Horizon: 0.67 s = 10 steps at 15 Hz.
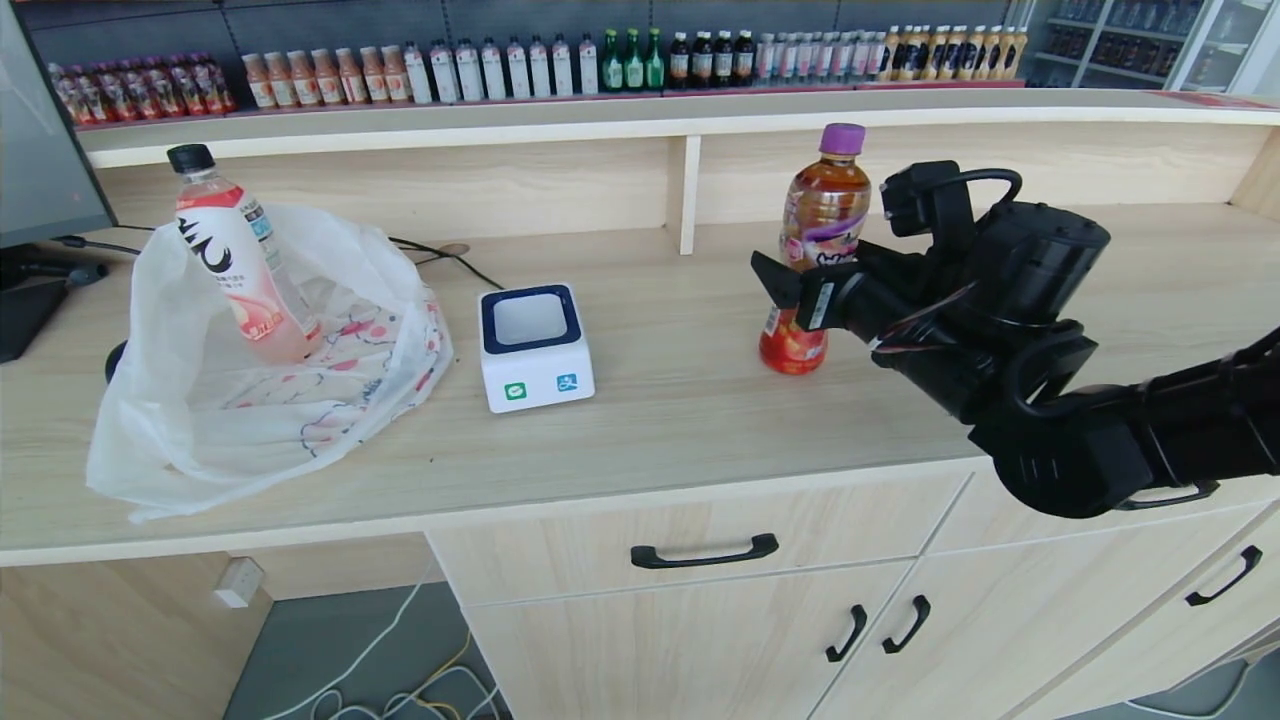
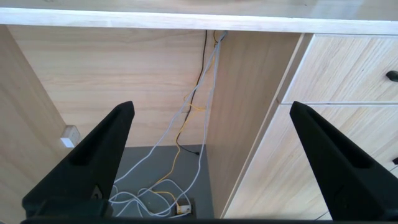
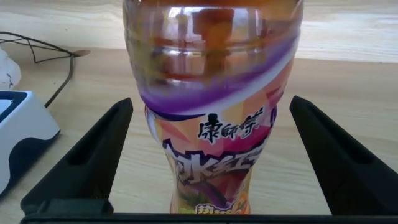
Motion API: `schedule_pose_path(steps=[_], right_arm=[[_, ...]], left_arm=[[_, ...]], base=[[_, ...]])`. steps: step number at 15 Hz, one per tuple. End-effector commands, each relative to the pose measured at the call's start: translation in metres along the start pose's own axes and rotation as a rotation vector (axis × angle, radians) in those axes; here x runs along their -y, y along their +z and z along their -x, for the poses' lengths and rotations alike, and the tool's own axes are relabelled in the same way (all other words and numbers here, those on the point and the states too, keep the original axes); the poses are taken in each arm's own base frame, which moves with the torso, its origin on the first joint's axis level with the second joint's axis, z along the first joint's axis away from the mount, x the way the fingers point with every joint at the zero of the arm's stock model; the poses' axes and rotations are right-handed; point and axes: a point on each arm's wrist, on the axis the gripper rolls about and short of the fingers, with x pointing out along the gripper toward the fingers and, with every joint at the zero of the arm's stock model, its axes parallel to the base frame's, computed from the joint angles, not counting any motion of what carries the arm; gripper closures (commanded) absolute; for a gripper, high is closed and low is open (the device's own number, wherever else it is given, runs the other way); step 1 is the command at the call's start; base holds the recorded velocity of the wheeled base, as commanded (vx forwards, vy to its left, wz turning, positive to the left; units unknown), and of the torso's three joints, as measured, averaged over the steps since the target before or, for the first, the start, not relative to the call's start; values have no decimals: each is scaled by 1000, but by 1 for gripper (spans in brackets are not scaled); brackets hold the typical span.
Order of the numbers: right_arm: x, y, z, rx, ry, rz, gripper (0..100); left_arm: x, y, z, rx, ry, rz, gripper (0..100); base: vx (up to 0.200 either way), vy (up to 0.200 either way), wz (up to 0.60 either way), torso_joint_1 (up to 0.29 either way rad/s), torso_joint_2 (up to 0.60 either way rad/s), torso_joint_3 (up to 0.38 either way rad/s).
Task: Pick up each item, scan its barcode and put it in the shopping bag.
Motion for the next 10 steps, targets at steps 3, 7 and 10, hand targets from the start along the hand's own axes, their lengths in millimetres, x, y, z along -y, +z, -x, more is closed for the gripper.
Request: schedule_pose_path(steps=[3,7,10], right_arm=[[-1,-10,-7,-15,1,3,0],[-2,-12,-10,-14,1,2,0],[-3,-12,-11,-14,2,2,0]], left_arm=[[0,0,0,1,1,0,0],[0,0,0,1,1,0,0],[0,0,0,1,1,0,0]], base=[[0,0,0,0,0,0],[0,0,0,0,0,0],[0,0,0,0,0,0]])
